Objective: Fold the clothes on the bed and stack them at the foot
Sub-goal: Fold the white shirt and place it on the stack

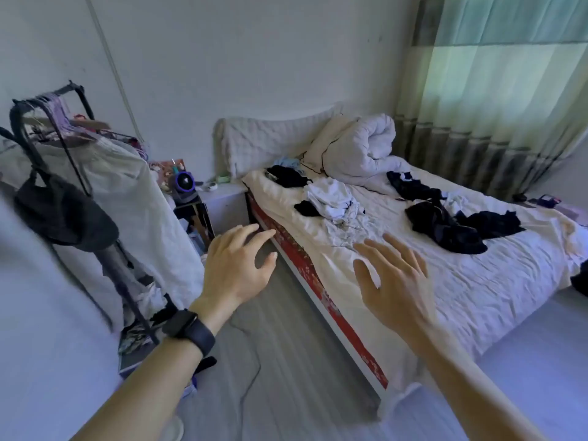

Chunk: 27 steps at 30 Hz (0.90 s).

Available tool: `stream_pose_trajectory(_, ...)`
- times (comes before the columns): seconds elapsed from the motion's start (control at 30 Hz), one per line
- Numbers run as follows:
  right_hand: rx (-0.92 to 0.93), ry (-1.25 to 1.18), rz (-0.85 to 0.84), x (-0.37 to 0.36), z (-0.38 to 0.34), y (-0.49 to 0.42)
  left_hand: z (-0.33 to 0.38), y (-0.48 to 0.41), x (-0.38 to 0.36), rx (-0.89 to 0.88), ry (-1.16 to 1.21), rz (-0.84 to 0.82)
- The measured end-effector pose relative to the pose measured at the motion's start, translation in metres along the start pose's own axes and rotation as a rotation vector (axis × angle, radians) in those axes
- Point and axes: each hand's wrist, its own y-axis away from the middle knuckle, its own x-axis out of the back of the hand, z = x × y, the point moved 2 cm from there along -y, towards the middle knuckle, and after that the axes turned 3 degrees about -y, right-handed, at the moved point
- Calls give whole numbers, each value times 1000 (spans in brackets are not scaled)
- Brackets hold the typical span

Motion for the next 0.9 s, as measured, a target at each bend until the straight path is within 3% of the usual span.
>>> stream_pose_trajectory(0.37, -156, 27, -177, -159, 53, -72, -58, -81, -160, 35, 38, -271)
stream_pose_trajectory(0.57, -188, -24, -274, -244, 107, -157, -88, -174, -235, 70, 15, -321)
stream_pose_trajectory(0.9, -213, -78, -283, -359, 180, -314, -156, -336, -331, 155, -15, -344)
